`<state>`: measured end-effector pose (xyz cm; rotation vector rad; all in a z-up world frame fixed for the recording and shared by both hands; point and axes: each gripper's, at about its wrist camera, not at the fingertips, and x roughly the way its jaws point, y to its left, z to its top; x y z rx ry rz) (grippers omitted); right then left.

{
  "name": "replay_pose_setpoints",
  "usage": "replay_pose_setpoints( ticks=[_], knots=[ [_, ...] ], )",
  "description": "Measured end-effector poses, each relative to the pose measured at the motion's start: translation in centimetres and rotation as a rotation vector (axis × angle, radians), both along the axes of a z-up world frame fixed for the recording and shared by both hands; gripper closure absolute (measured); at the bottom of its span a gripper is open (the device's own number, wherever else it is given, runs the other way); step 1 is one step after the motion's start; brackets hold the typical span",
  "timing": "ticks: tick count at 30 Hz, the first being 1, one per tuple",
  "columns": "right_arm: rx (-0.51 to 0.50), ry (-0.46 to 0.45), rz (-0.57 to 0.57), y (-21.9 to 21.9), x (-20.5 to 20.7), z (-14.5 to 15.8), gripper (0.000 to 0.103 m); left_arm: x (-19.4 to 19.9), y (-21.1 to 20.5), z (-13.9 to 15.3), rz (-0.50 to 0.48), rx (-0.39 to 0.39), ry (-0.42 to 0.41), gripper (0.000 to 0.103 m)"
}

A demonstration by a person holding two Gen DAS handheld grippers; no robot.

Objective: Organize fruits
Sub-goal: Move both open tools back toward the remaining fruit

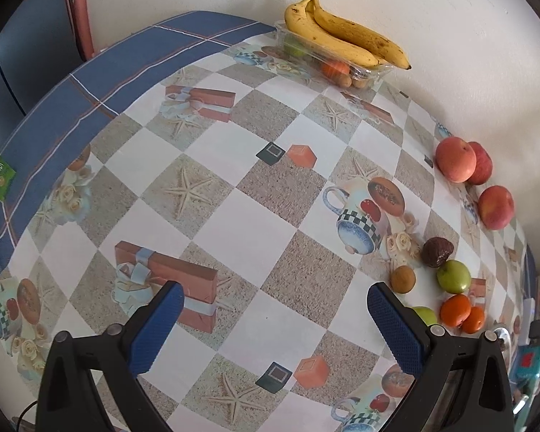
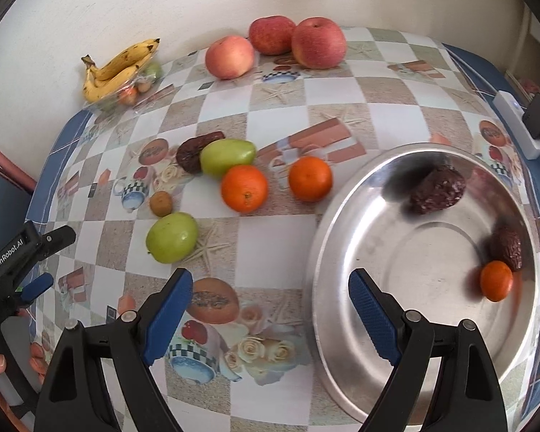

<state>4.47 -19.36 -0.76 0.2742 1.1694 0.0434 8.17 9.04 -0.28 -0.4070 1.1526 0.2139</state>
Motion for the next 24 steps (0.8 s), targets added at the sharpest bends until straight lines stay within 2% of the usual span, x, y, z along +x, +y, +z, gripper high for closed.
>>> replay_pose_setpoints(
  ticks=[7, 15, 19, 24],
  knots=[
    [0.032, -0.032, -0.049, -0.9, 0.2, 0.5, 0.014, 0.4, -0.5, -0.1, -0.036, 0.027, -0.005, 0.000],
    [0.057, -0.103, -0.059, -0.7, 0.9, 1.6, 0.014, 1.7, -3.5, 0.0, -0.219, -0.045, -0.042, 0.000],
    [0.025, -0.115, -0.048, -0.3, 1.5, 2.1, 0.014, 2.3, -4.5, 0.0, -0.252, -0.086, -0.041, 0.000],
    [0.045, -0.116, -0.042, -0.6, 2.4, 2.4, 0.016, 2.9, -6.0, -0.4, -0.286, -0.099, -0.033, 0.001]
  ],
)
